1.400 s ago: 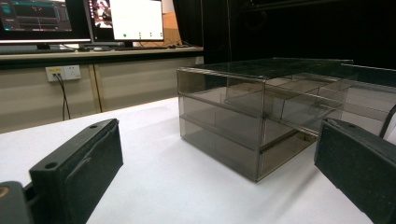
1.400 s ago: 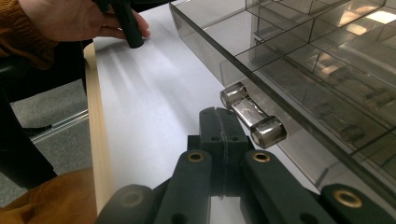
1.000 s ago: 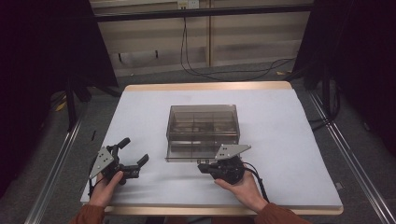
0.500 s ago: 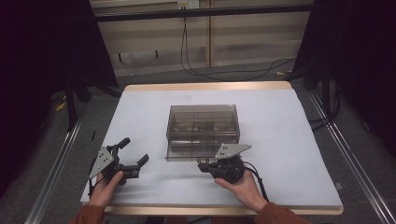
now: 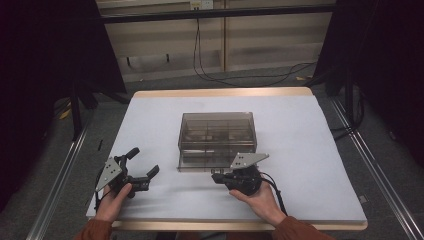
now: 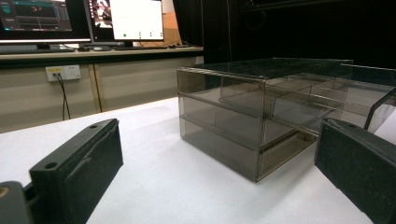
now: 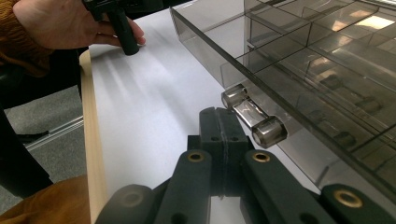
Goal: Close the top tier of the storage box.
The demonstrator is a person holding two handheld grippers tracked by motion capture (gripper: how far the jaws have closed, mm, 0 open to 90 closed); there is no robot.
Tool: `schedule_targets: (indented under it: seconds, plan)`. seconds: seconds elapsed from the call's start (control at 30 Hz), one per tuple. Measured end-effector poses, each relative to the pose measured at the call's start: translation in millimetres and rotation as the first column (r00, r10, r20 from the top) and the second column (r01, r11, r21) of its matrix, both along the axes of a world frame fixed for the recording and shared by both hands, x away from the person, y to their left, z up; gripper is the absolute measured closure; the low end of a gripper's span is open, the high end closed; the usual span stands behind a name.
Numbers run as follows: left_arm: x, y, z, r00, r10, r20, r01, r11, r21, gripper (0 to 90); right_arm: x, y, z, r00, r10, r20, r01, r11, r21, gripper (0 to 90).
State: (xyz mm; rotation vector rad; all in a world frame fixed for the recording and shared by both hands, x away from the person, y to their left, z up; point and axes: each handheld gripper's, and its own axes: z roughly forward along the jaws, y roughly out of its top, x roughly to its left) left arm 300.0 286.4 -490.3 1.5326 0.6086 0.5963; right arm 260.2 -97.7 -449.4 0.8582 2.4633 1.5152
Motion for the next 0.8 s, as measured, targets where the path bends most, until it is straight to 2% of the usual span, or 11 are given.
schedule_targets:
  seconds: [0.8]
  plan:
    - [0.0, 0.2, 0.0, 1.0, 0.002, 0.001, -0.002, 1.0, 0.002, 1.0, 1.6, -1.4, 3.0, 0.9998, -0.01, 0.014, 0.01, 0.9999, 0.008, 90.0]
